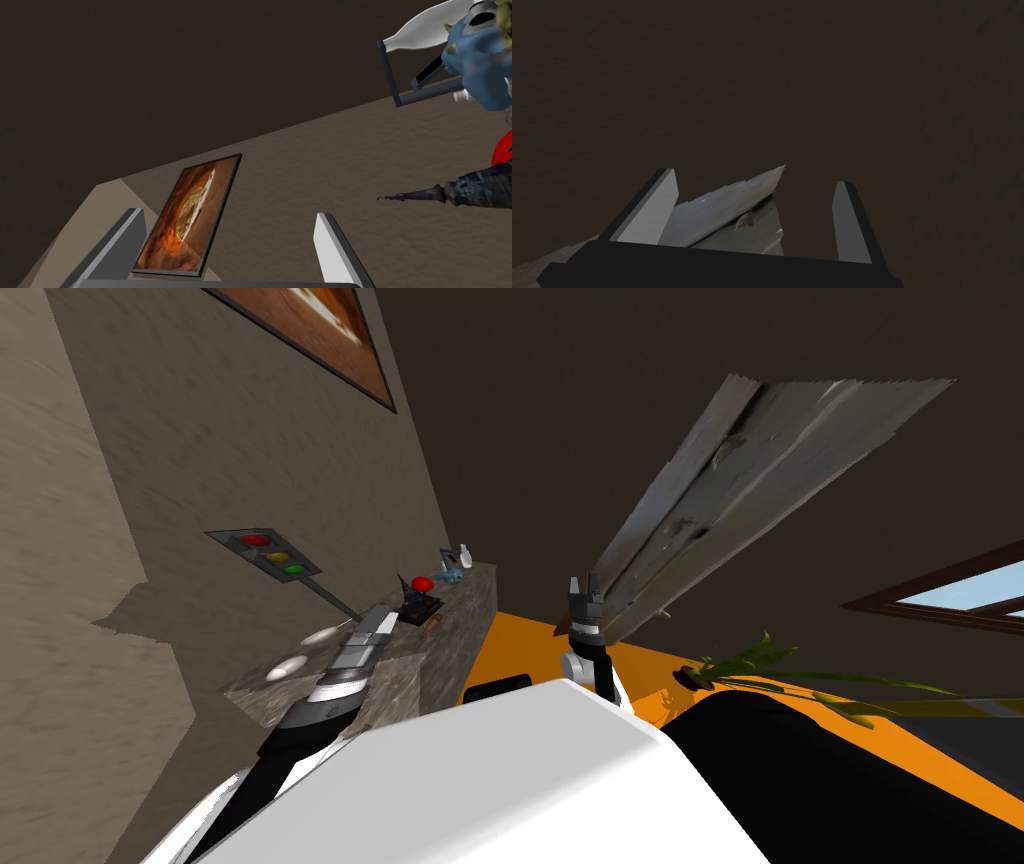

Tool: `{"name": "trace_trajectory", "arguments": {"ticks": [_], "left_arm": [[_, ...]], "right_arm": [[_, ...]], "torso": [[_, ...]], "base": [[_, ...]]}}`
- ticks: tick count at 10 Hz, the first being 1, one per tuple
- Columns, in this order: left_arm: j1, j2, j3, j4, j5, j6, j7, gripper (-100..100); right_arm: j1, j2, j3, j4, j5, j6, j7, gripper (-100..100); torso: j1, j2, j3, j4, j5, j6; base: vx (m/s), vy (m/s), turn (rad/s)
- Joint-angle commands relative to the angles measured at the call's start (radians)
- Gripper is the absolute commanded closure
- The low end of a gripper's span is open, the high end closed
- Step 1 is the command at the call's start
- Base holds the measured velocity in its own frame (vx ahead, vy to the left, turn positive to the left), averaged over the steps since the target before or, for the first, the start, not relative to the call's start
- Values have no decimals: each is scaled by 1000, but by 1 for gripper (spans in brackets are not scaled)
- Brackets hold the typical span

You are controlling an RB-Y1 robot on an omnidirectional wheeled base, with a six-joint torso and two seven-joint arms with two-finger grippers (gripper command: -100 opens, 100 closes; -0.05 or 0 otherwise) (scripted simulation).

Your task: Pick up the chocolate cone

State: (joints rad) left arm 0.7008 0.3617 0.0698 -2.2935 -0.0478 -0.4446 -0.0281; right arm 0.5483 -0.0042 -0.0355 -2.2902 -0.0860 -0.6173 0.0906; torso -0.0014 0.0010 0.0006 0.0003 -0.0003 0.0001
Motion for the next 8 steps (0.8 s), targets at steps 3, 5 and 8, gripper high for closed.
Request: {"name": "trace_trajectory", "arguments": {"ticks": [3, 5, 8], "left_arm": [[69, 92, 8, -5, -9, 69, 39, -100], [119, 163, 15, 0, -13, 114, 69, -100], [163, 241, 22, 9, -15, 154, 95, -100]], "right_arm": [[0, 0, 0, 0, 0, 0, 0, 0], [0, 0, 0, 0, 0, 0, 0, 0], [0, 0, 0, 0, 0, 0, 0, 0]], "torso": [[-1, 0, 0, 0, 0, 0], [0, 0, 0, 0, 0, 0], [1, -1, 0, 0, 0, 0]], "base": [[-15, -29, 3], [-7, -23, -27], [-8, -15, -36]]}}
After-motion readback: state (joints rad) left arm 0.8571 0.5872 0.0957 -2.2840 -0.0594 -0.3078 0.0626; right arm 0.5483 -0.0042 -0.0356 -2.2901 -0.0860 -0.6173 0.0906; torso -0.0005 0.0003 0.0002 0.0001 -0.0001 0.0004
